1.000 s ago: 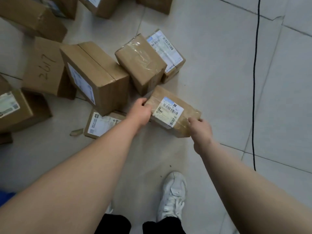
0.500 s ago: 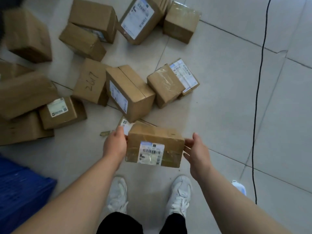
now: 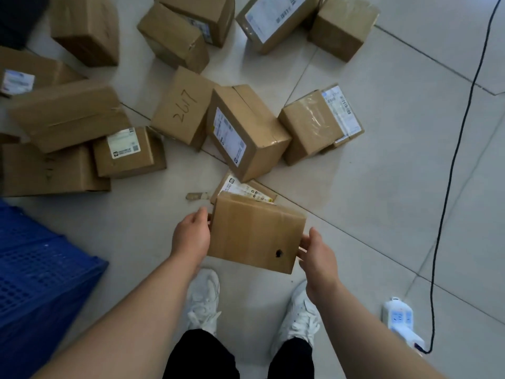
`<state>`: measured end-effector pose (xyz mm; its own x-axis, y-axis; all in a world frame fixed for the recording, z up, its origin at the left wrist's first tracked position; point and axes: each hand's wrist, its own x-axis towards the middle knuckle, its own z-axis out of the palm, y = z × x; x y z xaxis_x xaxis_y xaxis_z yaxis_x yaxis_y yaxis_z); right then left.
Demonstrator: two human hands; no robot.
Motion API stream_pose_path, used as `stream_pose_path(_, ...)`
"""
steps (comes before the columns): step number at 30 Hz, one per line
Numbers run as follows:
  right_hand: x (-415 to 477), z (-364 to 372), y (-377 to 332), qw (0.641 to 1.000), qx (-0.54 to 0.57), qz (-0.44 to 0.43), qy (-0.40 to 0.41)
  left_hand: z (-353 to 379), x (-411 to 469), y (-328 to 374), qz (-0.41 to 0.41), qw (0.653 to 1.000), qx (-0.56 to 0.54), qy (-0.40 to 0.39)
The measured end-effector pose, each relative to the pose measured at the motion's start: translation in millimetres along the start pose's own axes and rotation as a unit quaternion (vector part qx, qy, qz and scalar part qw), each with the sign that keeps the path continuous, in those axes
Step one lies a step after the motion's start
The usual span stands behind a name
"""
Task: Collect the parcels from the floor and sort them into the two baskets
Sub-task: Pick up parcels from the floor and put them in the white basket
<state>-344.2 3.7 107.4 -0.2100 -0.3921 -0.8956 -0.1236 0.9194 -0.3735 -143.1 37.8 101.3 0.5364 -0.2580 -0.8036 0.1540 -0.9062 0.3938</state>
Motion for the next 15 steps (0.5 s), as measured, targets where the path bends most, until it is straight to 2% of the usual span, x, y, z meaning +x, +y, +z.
stream_pose_path(7,3,15,-3,0.999,0.031,0.013,0.033,-15,18,-1,-0.007,1.0,-0.003,-0.01)
stream_pose_path(12,9,22,-7,0.999,0.02,0.021,0.034,-14,27,19,0.046,0.999,0.018,-0.017)
stream_pose_path(15,13,20,-11,0.997,0.049,0.053,0.023,-16,34,29,0.072,0.996,0.048,0.015)
